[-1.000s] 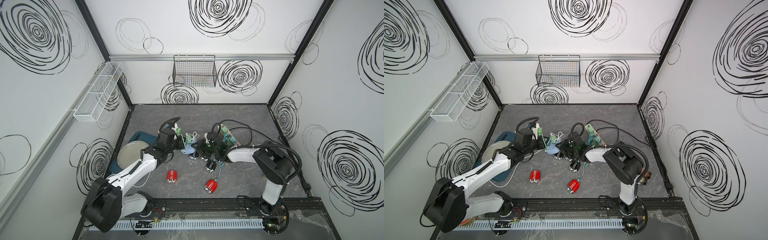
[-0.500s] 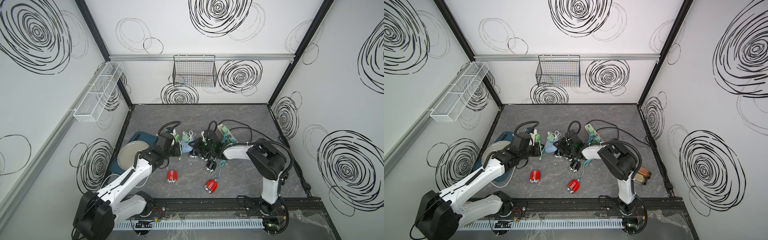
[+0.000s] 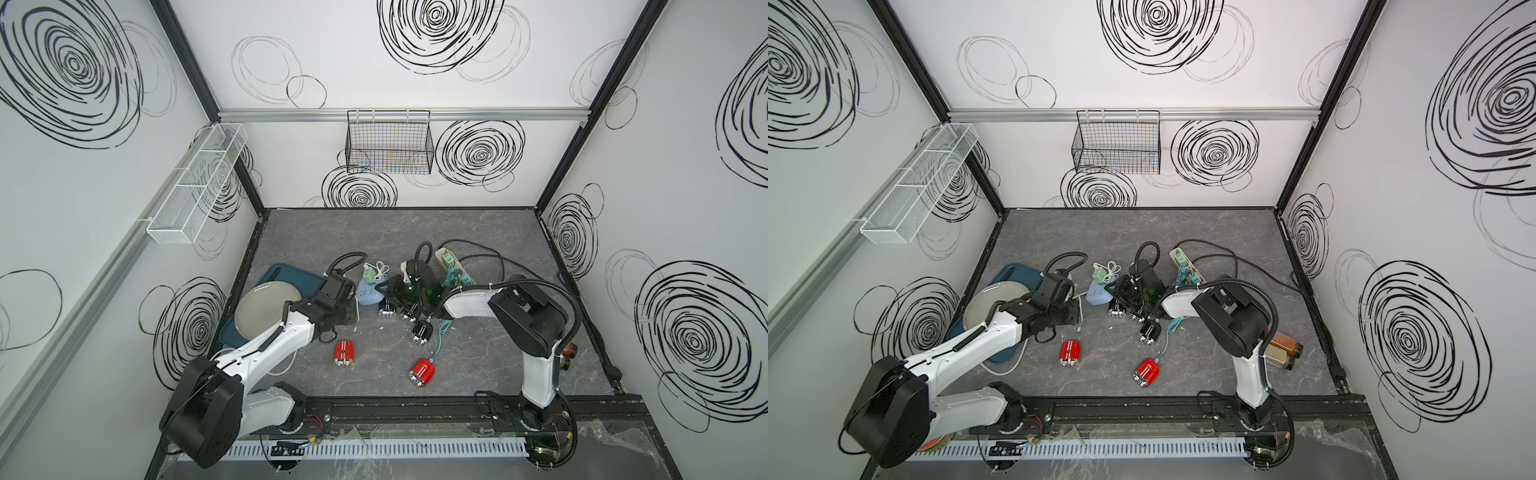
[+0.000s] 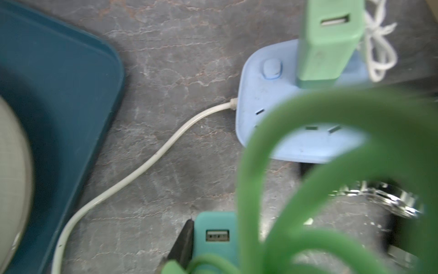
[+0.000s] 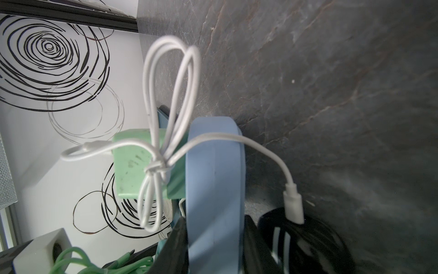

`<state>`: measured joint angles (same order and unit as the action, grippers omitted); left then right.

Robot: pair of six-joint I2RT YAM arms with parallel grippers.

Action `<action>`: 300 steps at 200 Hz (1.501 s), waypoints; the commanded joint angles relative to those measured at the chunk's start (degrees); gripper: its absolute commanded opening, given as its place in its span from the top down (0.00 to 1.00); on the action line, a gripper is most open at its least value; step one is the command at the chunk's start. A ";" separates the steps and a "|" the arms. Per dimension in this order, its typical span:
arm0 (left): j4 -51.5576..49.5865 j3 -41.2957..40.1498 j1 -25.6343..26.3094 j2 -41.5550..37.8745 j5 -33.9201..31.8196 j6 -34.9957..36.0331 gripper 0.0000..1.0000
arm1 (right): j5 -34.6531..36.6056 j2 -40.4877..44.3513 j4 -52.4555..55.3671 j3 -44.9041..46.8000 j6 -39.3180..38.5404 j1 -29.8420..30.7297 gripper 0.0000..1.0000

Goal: Unplug the electric shaver
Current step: Place the plug at the center of the board.

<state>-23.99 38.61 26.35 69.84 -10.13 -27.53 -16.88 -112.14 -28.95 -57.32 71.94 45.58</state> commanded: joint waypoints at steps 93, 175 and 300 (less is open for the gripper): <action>-6.90 1.06 7.45 8.18 -18.41 -5.42 0.70 | 0.01 -0.58 -1.72 -0.06 -0.18 -0.04 0.68; -8.23 2.35 10.74 8.11 -16.99 -6.09 0.31 | -0.68 -2.46 -1.20 -1.90 -0.31 0.69 0.67; -0.89 -1.69 -1.48 -9.49 0.59 -7.05 0.32 | 3.01 -3.15 10.04 -7.47 -4.18 0.83 0.41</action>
<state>-29.17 37.93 25.34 60.40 -14.55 -33.74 -17.04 -117.58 -26.06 -64.93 70.54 46.74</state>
